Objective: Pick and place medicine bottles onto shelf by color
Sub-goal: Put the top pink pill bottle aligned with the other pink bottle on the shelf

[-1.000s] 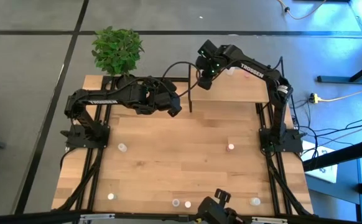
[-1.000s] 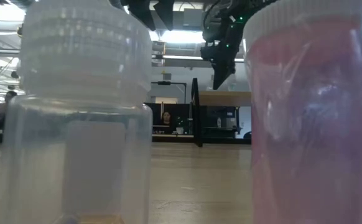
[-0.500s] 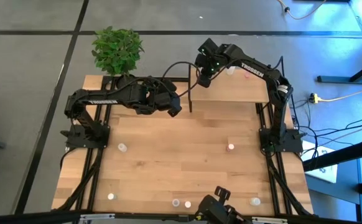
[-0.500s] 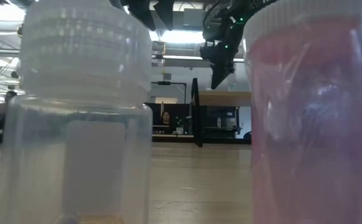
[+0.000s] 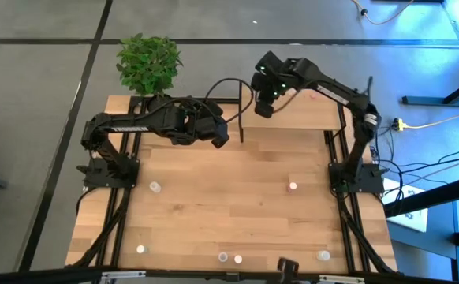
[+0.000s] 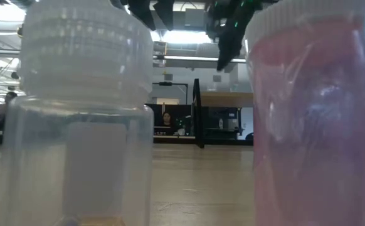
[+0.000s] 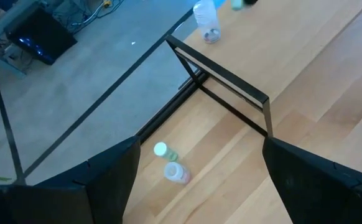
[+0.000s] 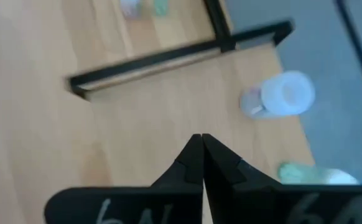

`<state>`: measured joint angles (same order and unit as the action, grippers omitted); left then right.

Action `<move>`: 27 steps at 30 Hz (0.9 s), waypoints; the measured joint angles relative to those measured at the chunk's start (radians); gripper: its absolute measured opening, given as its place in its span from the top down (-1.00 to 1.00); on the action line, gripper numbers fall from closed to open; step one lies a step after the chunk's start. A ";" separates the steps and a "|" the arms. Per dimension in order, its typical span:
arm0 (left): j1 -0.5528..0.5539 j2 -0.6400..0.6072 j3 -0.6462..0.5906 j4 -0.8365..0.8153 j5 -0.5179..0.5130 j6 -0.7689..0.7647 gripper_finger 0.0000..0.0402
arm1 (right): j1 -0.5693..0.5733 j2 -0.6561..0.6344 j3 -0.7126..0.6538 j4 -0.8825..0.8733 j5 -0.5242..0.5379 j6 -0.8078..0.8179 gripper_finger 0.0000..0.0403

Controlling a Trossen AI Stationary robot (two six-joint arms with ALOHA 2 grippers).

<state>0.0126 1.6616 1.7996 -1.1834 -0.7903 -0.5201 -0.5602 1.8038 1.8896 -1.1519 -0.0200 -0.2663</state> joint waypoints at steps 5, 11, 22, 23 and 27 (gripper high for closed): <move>-0.028 -0.036 0.000 -0.017 0.009 0.000 -0.67 | 0.076 -0.118 0.000 -0.022 -0.002 0.022 0.99; -0.084 -0.098 0.000 -0.022 0.098 0.021 -0.67 | 0.195 -0.248 0.000 -0.053 -0.055 0.001 0.99; -0.206 -0.125 0.000 -0.103 0.274 0.025 -0.67 | 0.413 -0.390 0.000 -0.110 -0.086 0.178 0.99; -0.217 -0.125 0.000 -0.109 0.288 0.022 -0.67 | 0.434 -0.395 0.000 -0.121 -0.087 0.190 0.99; -0.264 -0.125 0.000 -0.121 0.327 -0.019 -0.67 | 0.510 -0.402 0.001 -0.169 -0.089 0.245 0.99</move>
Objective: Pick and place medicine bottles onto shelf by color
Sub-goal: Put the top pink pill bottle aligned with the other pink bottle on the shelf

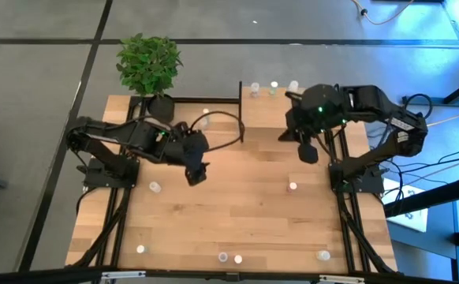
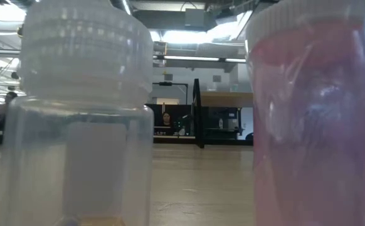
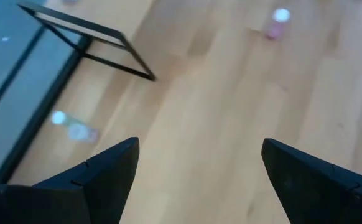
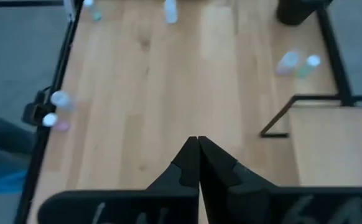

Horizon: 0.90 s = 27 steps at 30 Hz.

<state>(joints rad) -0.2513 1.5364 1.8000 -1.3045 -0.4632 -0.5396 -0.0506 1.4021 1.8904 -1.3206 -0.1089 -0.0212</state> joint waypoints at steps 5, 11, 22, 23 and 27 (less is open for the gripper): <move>-0.063 0.000 0.000 -0.006 0.061 0.007 -0.67 | 0.094 0.000 -0.004 -0.050 0.002 0.077 0.99; -0.119 0.000 0.000 -0.013 0.115 -0.015 -0.67 | 0.188 -0.048 -0.149 -0.011 0.058 0.204 0.99; -0.199 0.000 0.000 -0.013 0.118 -0.036 -0.67 | 0.364 -0.125 -0.362 0.066 0.163 0.569 0.99; -0.204 0.000 0.000 -0.013 0.118 -0.036 -0.67 | 0.386 -0.125 -0.368 0.066 0.155 0.583 0.99; -0.226 0.000 0.000 -0.012 0.118 -0.035 -0.67 | 0.461 -0.124 -0.391 0.057 0.141 0.645 0.99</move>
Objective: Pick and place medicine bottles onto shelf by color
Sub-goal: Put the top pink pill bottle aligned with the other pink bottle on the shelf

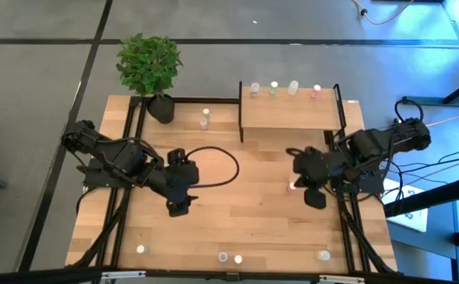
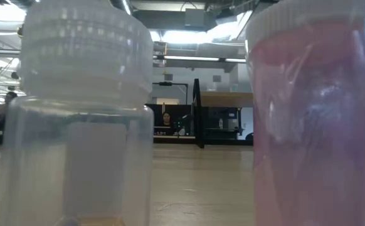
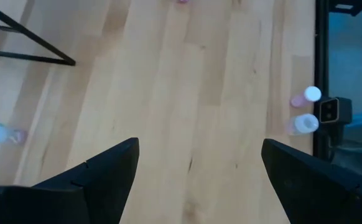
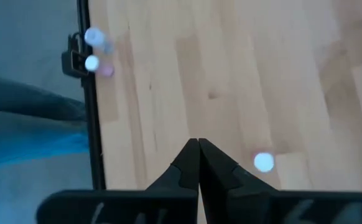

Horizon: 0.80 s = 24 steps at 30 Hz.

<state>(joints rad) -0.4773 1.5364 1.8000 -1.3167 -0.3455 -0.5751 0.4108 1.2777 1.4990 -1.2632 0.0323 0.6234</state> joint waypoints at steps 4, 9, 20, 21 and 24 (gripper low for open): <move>-0.022 0.000 0.000 0.001 -0.006 0.000 -0.67 | 0.038 0.000 0.000 -0.024 -0.001 0.061 0.99; -0.027 0.000 0.000 0.038 -0.018 -0.043 -0.67 | 0.044 0.000 0.000 -0.085 -0.057 0.098 0.96; -0.009 0.000 0.000 0.103 -0.033 -0.144 -0.67 | 0.044 0.000 0.000 -0.243 -0.080 0.049 0.56; -0.006 0.000 0.000 0.103 -0.035 -0.149 -0.67 | 0.044 0.000 0.000 -0.246 -0.081 0.048 0.53; 0.000 0.000 0.000 0.103 -0.036 -0.151 -0.67 | 0.044 0.000 0.000 -0.254 -0.079 0.047 0.42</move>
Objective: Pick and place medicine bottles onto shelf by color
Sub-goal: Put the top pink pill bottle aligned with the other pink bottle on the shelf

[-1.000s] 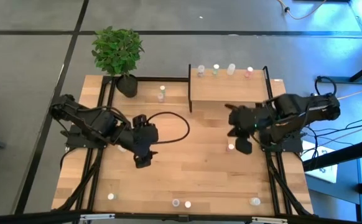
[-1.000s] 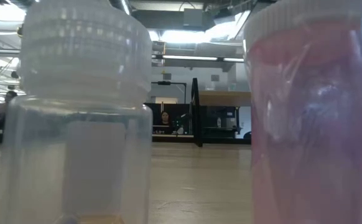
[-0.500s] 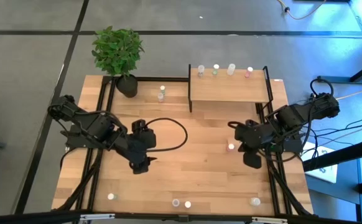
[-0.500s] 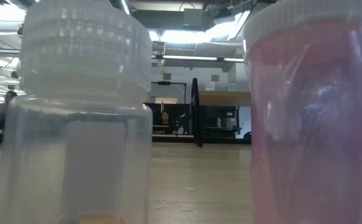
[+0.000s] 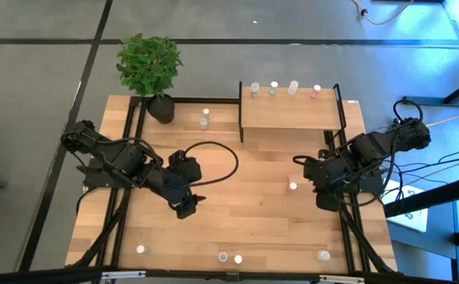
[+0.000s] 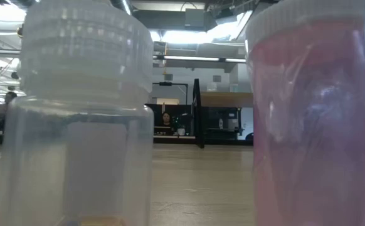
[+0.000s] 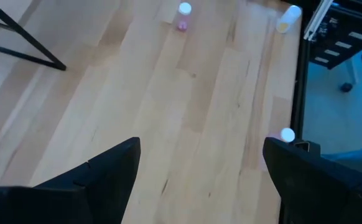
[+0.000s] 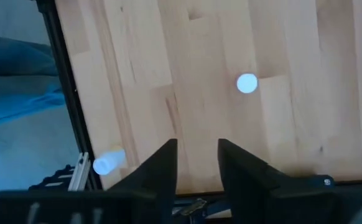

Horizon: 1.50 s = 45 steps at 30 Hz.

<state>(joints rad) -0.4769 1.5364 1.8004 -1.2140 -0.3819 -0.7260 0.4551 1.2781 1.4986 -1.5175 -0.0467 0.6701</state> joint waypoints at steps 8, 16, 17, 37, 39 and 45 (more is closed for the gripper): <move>0.001 0.000 0.000 0.000 -0.001 0.001 -0.67 | -0.001 0.007 -0.007 0.003 0.002 -0.015 0.13; 0.001 0.000 0.000 -0.003 -0.019 0.002 -0.67 | -0.022 0.010 -0.202 0.073 0.072 -0.127 0.00; 0.002 0.000 0.000 -0.004 -0.021 0.002 -0.67 | -0.028 0.010 -0.224 0.093 0.072 -0.141 0.00; 0.001 0.000 0.000 -0.004 -0.022 0.002 -0.67 | -0.103 0.009 -0.524 0.431 0.052 -0.343 0.02; 0.002 0.000 0.000 -0.004 -0.021 0.002 -0.67 | -0.108 0.009 -0.553 0.453 0.053 -0.352 0.02; 0.001 0.000 0.000 -0.004 -0.028 0.002 -0.67 | -0.142 0.009 -0.621 0.512 0.057 -0.391 0.02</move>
<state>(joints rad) -0.4754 1.5364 1.8008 -1.2182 -0.4095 -0.7235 0.3133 1.2869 0.8780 -1.0053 0.0106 0.2791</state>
